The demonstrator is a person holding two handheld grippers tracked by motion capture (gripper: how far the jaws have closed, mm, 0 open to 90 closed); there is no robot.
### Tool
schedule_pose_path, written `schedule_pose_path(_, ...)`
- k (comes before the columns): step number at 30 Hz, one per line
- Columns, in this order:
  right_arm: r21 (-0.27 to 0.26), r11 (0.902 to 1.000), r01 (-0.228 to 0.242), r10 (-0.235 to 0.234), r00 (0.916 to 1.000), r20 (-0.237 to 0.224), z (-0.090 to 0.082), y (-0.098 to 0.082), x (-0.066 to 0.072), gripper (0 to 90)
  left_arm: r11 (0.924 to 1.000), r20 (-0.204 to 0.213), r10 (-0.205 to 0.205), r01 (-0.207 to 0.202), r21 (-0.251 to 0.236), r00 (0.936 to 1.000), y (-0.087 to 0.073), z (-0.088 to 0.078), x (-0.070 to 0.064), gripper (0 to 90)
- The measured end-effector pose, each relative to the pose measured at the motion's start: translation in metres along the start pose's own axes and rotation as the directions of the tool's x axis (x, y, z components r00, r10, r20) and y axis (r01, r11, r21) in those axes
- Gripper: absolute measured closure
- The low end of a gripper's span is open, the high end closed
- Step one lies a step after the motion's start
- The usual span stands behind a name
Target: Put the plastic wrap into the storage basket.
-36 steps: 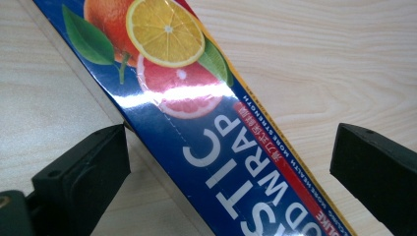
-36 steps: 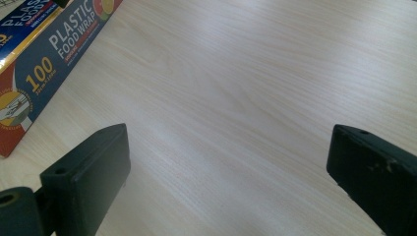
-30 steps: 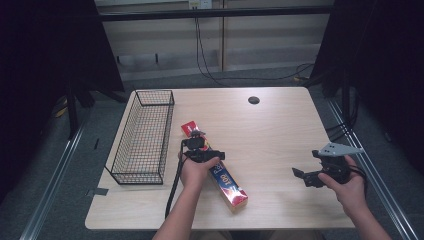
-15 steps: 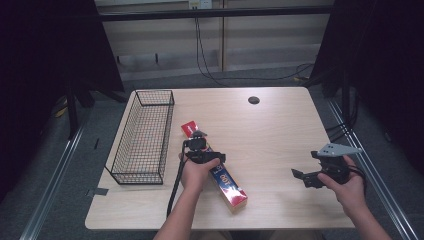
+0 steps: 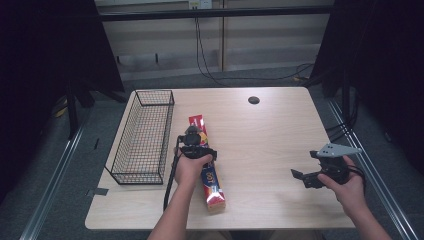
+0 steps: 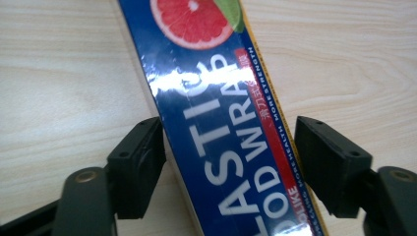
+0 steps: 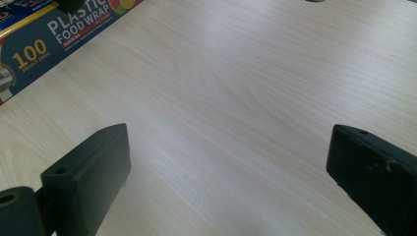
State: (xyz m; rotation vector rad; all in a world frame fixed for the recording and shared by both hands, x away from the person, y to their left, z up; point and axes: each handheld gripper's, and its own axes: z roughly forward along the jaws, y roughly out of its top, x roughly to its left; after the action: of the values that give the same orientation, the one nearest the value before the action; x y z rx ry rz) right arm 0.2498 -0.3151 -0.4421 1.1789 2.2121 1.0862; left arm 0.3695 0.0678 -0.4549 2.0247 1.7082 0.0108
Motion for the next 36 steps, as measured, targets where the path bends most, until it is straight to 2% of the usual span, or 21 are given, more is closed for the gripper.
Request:
schedule_pose_path(2,-0.005,1.0000,0.008,-0.008,1.0000,0.000,0.000,0.000,0.000,2.8,0.9994,-0.022,0.008,-0.008,0.033,0.9997,0.004,-0.003,0.002,32.6)
schedule_pose_path(8,-0.001,1.0000,0.005,-0.005,1.0000,0.004,0.000,0.000,0.000,2.9,0.9972,-0.062,0.025,-0.021,0.071,0.9978,0.010,-0.007,0.003,38.1)
schedule_pose_path(13,-0.005,1.0000,0.001,-0.001,1.0000,0.001,0.000,0.001,0.000,2.9,0.9979,-0.073,0.017,-0.012,0.063,0.9972,0.012,-0.008,0.006,39.8)
schedule_pose_path(19,-0.004,1.0000,0.004,-0.004,1.0000,0.001,0.001,0.001,0.000,2.9,0.9983,-0.079,0.018,-0.013,0.057,0.9967,0.014,-0.005,0.006,36.7)
schedule_pose_path(24,0.001,1.0000,0.000,0.000,1.0000,0.004,0.001,0.001,0.001,2.9,0.9979,-0.103,0.029,-0.023,0.061,0.9943,0.013,0.006,0.003,33.8)
schedule_pose_path(25,-0.001,1.0000,0.003,-0.003,1.0000,0.005,0.001,0.001,0.001,2.9,0.9974,-0.111,0.036,-0.029,0.067,0.9931,0.014,0.007,0.003,34.7)
schedule_pose_path(26,-0.003,1.0000,0.004,-0.004,1.0000,0.002,0.001,0.001,0.000,2.9,0.9980,-0.114,0.027,-0.020,0.060,0.9931,0.014,0.008,0.003,36.0)
schedule_pose_path(29,-0.003,1.0000,0.002,-0.002,1.0000,0.005,0.001,0.000,-0.001,2.9,0.9956,-0.144,0.032,-0.019,0.092,0.9890,0.018,0.006,0.000,38.9)
schedule_pose_path(31,0.002,1.0000,-0.002,0.002,1.0000,0.006,0.001,0.000,-0.001,2.9,0.9952,-0.150,0.033,-0.019,0.096,0.9882,0.019,0.005,0.000,41.1)
schedule_pose_path(32,0.003,1.0000,-0.001,0.001,1.0000,0.007,0.001,0.000,-0.001,2.9,0.9907,-0.165,0.053,-0.031,0.132,0.9850,0.021,0.004,-0.001,41.8)
schedule_pose_path(33,0.002,1.0000,0.000,0.000,1.0000,0.004,0.001,0.000,-0.001,2.9,0.9907,-0.165,0.053,-0.031,0.132,0.9850,0.021,0.004,-0.001,42.4)
schedule_pose_path(34,0.003,1.0000,0.002,-0.002,1.0000,0.003,0.001,0.000,-0.001,2.9,0.9864,-0.171,0.079,-0.052,0.156,0.9821,0.023,0.004,-0.002,42.8)
schedule_pose_path(36,-0.003,1.0000,0.002,-0.002,1.0000,0.001,0.002,0.000,0.000,2.9,0.9837,-0.171,0.089,-0.060,0.169,0.9812,0.024,0.003,-0.003,43.1)
